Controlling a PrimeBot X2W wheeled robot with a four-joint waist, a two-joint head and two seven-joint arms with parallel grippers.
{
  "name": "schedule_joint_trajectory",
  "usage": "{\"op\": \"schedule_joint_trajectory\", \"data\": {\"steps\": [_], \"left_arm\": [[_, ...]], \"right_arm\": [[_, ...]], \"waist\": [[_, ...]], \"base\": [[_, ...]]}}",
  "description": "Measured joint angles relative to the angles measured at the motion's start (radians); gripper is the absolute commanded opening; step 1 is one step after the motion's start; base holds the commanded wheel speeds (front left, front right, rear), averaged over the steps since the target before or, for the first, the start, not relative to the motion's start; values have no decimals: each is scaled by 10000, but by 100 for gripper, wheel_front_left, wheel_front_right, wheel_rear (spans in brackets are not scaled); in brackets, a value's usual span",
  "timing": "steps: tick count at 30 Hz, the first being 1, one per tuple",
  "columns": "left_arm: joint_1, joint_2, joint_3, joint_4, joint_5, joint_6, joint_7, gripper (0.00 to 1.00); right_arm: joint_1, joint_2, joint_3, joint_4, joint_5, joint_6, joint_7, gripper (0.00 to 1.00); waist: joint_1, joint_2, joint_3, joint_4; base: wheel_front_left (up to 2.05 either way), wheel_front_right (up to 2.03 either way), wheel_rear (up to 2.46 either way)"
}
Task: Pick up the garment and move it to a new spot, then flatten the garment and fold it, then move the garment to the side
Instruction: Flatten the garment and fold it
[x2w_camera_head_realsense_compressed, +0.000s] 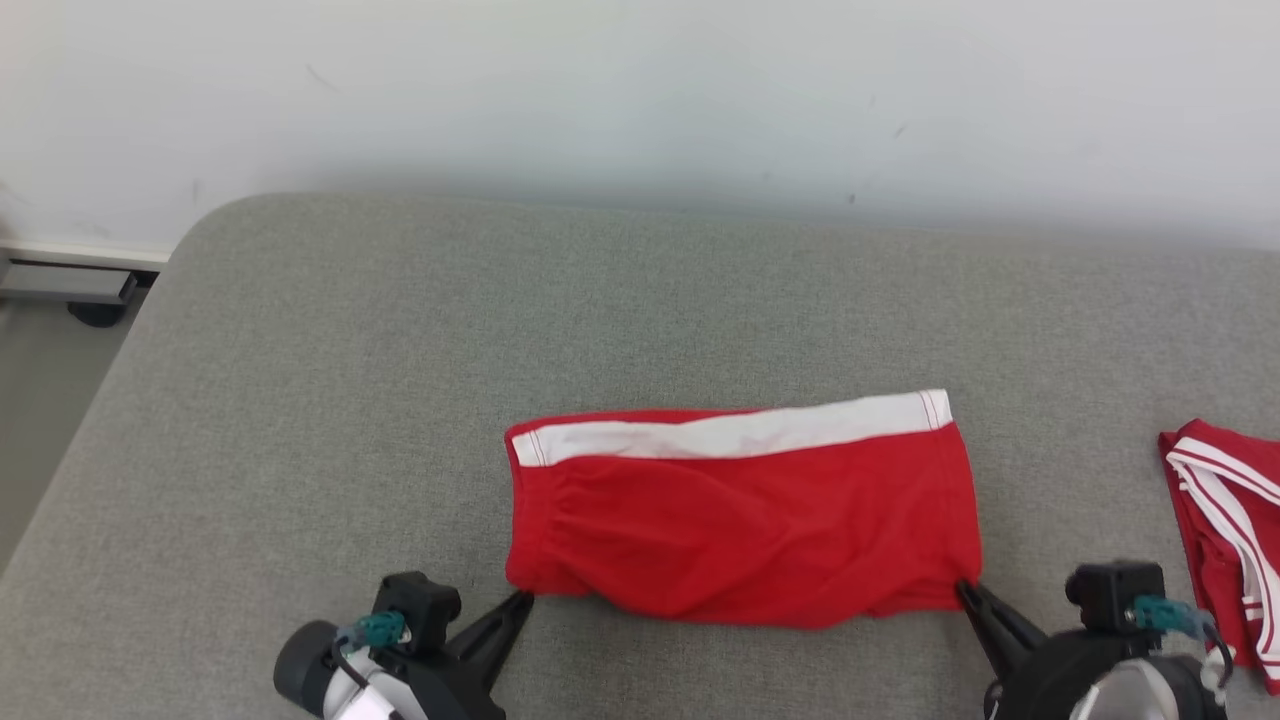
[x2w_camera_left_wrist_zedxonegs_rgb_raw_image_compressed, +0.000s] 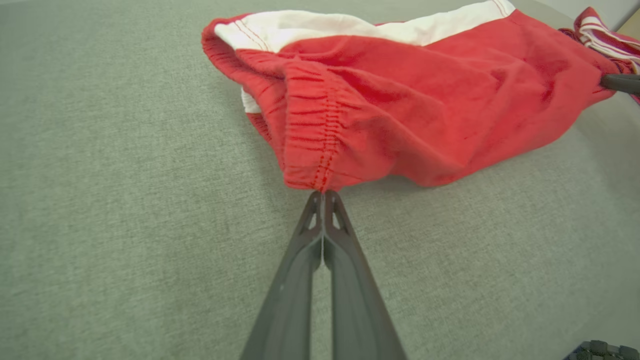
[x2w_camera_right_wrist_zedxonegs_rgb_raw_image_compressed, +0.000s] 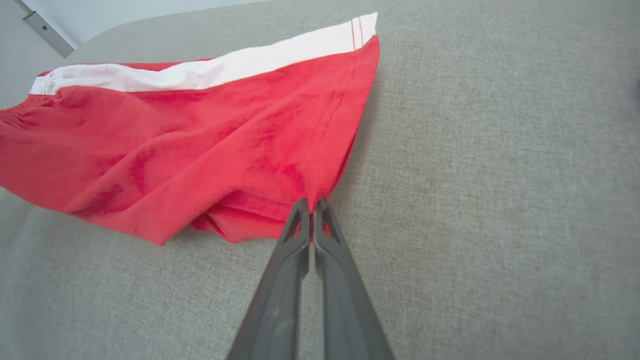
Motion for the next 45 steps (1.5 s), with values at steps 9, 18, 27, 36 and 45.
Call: {"op": "schedule_joint_trajectory", "data": {"steps": [9, 18, 27, 36, 45], "left_arm": [[847, 568, 84, -1145, -328, 15, 192, 0], [1266, 917, 33, -2109, -512, 113, 940, 0], [1434, 1097, 59, -2481, -656, 589, 1942, 100], [1443, 1457, 1093, -3143, -943, 1542, 1691, 100], [2154, 1187, 2405, -4341, -1254, 2313, 12, 100]], "right_arm": [[1553, -58, -433, -1925, 357, -625, 267, 0], [2533, -230, -596, -3252, 470, -1256, 1037, 0], [2718, -412, -548, -3735, 466, -1505, 1894, 100], [2711, -644, -1089, -3935, -123, -1802, 2008, 100], [2476, 222, -2337, -4155, -284, -1929, 696, 100]], "waist": [[0, -1, -316, -83], [1, 1, -344, -172], [2, 1, -108, -222], [2, 1, -179, -187], [2, 1, -812, -150]], "base": [[0, 0, 0], [0, 0, 0], [0, 0, 0], [0, 0, 0], [0, 0, 0]]}}
